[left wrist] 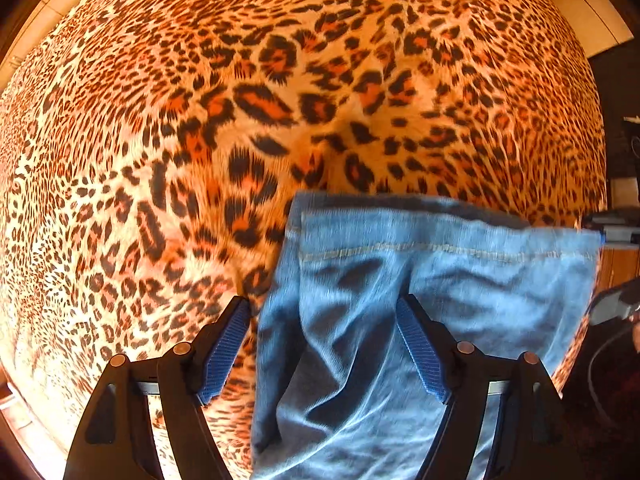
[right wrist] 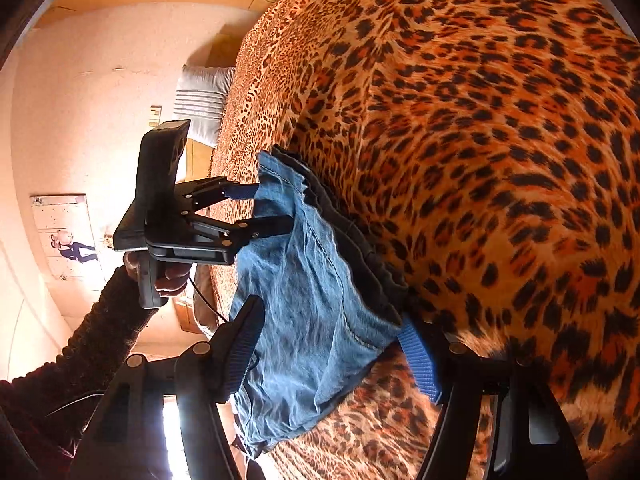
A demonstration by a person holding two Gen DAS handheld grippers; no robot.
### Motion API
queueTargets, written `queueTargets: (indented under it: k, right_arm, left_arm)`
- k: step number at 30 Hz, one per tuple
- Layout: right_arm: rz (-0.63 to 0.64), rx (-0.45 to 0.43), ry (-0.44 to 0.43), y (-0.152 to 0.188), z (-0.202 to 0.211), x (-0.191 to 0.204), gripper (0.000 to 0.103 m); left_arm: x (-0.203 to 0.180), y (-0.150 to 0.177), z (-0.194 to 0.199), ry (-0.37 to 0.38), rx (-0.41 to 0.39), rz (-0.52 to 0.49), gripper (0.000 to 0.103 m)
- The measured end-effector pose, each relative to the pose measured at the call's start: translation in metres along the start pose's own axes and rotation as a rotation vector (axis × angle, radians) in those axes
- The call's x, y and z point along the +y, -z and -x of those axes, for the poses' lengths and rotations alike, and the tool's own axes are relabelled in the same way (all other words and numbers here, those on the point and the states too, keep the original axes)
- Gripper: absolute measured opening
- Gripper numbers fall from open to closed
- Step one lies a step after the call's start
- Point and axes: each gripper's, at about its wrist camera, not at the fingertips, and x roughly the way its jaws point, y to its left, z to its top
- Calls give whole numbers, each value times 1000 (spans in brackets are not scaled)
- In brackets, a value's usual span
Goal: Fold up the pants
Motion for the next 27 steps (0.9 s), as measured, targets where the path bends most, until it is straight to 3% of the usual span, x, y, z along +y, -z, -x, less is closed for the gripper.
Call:
queueTargets:
  k: [1,2,3,5,8,12,15,16,19,23,25,27]
  right_arm:
    - [7,-2,31,-2,-4,1,49]
    - [22,17,73,-2,-10,2,16]
    - [19,39,92,-2,-14,3,10]
    - [20,30,27,3,-1,11,10]
    - [104,29,53,18,17,31,10]
    - [52,66,163,31,10,7,5]
    - [-52,54,119,33,8,-12,6]
    - [-47,60,113,34,7,-11,8]
    - [-33,78,103,37,7,-7,10]
    - [-36,54,82,32,10,-3,11]
    - [-40,46,82,28,9,-3,16]
    - [-55,34,85,25,4,-3,24]
  left_arm:
    - [0,-4,4,14,-18,14,47]
    - [3,-8,9,59,-15,36,18]
    - [6,-10,12,122,1,66,16]
    - [4,-4,22,122,-44,47,16]
    - [6,5,24,151,-64,61,16]
    - [6,-2,14,76,-33,86,16]
    - [-1,-10,13,34,-17,60,20]
    - [1,-12,16,33,-18,53,26]
    - [15,-7,33,30,-50,87,57]
    - [30,10,46,103,-47,92,78]
    - [24,16,39,95,-7,53,79]
    - [17,22,28,20,28,2,77]
